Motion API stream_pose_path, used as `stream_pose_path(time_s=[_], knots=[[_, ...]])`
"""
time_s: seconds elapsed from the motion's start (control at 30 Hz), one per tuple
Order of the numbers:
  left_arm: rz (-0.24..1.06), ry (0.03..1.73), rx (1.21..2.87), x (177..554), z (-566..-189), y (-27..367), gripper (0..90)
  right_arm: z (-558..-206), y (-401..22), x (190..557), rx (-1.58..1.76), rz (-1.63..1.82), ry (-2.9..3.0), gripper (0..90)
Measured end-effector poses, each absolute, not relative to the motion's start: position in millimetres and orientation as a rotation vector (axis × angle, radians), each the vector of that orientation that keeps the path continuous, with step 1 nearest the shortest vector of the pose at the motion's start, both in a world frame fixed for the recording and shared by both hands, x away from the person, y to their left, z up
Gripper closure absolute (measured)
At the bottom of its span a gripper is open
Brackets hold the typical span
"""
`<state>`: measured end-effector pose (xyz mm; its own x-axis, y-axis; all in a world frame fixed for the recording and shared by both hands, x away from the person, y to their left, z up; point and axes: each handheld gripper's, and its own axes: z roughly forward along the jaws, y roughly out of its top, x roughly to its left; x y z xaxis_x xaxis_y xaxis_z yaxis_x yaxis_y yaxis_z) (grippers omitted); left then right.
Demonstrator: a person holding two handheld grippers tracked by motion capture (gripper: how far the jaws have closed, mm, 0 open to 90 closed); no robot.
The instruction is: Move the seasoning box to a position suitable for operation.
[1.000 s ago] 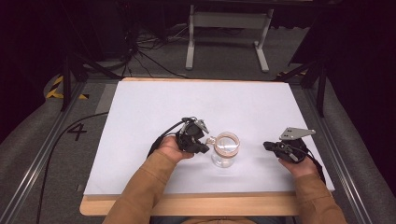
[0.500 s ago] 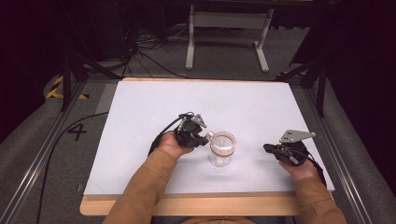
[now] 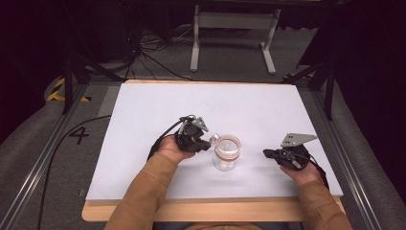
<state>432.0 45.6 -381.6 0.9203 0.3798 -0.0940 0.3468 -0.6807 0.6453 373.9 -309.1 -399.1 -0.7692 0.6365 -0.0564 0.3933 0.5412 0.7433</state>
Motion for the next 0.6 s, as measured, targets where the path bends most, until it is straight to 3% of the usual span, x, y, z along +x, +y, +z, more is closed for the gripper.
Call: stream_pose_path(time_s=[0.2,0.6], knots=[[0.104,0.644,2.324,425.3,-378.3,75.6,85.3,-401.2,-277.4,384.3,0.768,1.093,2.529,89.8],[0.115,0.737,2.308,415.0,-382.1,103.5,85.3,-408.9,-240.8,398.9,0.682,1.052,2.597,89.8]])
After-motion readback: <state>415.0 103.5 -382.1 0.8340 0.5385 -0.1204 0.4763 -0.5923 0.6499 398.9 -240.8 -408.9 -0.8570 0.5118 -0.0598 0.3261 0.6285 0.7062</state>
